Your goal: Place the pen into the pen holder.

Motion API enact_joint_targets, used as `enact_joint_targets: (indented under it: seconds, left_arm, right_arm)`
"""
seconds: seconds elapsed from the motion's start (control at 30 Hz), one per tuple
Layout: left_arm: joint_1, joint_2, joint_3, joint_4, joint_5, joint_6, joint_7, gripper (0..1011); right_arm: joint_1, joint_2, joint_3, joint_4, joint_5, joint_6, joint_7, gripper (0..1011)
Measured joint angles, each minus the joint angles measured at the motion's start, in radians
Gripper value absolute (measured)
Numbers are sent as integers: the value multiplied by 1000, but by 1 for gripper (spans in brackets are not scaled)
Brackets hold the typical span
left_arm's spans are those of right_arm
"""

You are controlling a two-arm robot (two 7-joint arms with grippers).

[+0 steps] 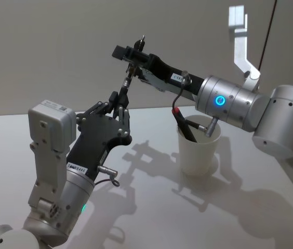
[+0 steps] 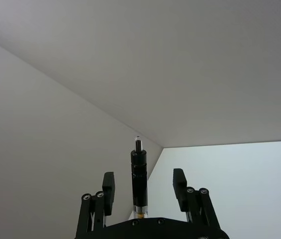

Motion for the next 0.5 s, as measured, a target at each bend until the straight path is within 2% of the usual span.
enact_joint_targets:
  seconds: [0.03,0.07,0.2,0.23,0.3,0.33,0.5]
  left_arm:
    - [0,0,0,0,0,0,0,118]
    - [0,0,0,0,0,0,0,118]
    - [0,0,0,0,0,0,0,118]
    - [0,0,0,0,0,0,0,118]
    - [0,0,0,0,0,0,0,118]
    - [0,0,0,0,0,0,0,118]
    - [0,0,0,0,0,0,0,118]
  right_arm:
    - [0,0,0,0,0,0,0,758]
    - [0,0,0,0,0,-1,0,692]
    - [0,0,-1,1,1,-1,0,618]
    - [0,1,-1,1,1,-1,0,547]
    - [1,1,-1,1,1,-2,0,506]
    - [1,1,-1,1,1,-2,0,445]
    - [1,1,-2,1,2,-2,1,301]
